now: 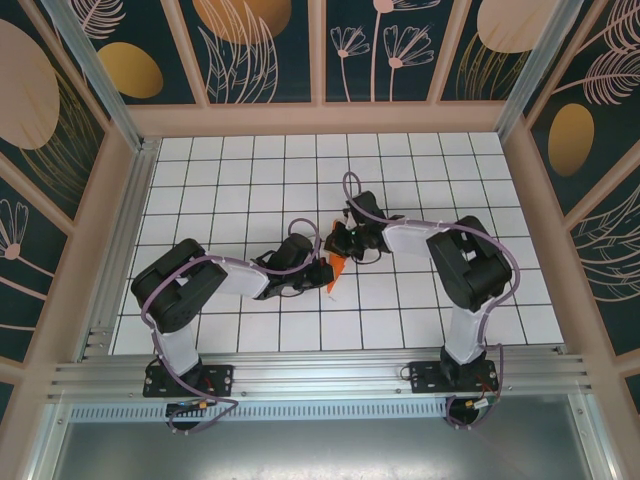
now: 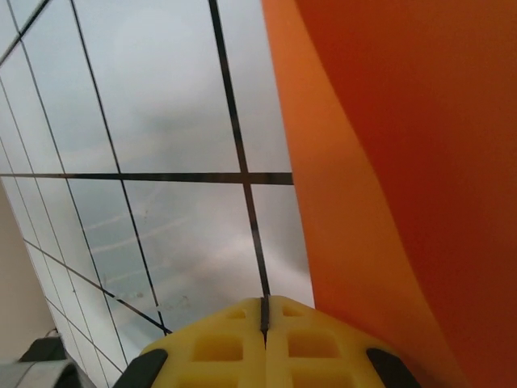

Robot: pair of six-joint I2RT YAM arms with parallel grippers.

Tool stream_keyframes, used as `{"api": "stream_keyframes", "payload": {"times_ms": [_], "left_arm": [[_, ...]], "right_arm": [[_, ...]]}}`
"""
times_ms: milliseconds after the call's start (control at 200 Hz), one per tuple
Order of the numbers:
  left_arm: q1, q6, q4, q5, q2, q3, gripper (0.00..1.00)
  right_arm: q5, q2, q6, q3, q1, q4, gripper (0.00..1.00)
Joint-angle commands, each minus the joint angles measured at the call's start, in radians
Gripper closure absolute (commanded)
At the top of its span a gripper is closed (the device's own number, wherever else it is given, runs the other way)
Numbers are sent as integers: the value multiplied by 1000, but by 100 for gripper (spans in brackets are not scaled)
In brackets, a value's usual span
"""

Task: Fold a paper plane with a square sheet of paper (pick it up from the middle)
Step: Fold the wing for the fifth time at the center of the table.

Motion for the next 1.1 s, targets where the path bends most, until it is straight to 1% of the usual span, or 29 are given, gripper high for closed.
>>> {"api": "stream_keyframes", "payload": {"times_ms": [0, 200, 220, 430, 681, 891, 1096], "left_arm": [[1, 20, -64, 21, 40, -30, 100], [-1, 18, -67, 45, 48, -43, 100], [0, 19, -67, 47, 48, -44, 100], [0, 25, -79, 62, 64, -47, 100], [-3, 35, -95, 60, 76, -48, 100], [-9, 39, -98, 59, 84, -53, 100], [-10, 41, -103, 57, 87, -52, 100]], "right_arm": [[-37, 34, -32, 36, -9, -9, 100], [0, 91, -77, 98, -24, -17, 100], [3, 96, -80, 104, -51, -17, 100], [34, 171, -110, 169, -94, -11, 100], [42, 227, -132, 222, -130, 2, 100], [50, 247, -146, 253, -162, 17, 100], [38, 271, -167, 320, -187, 8, 100]]}}
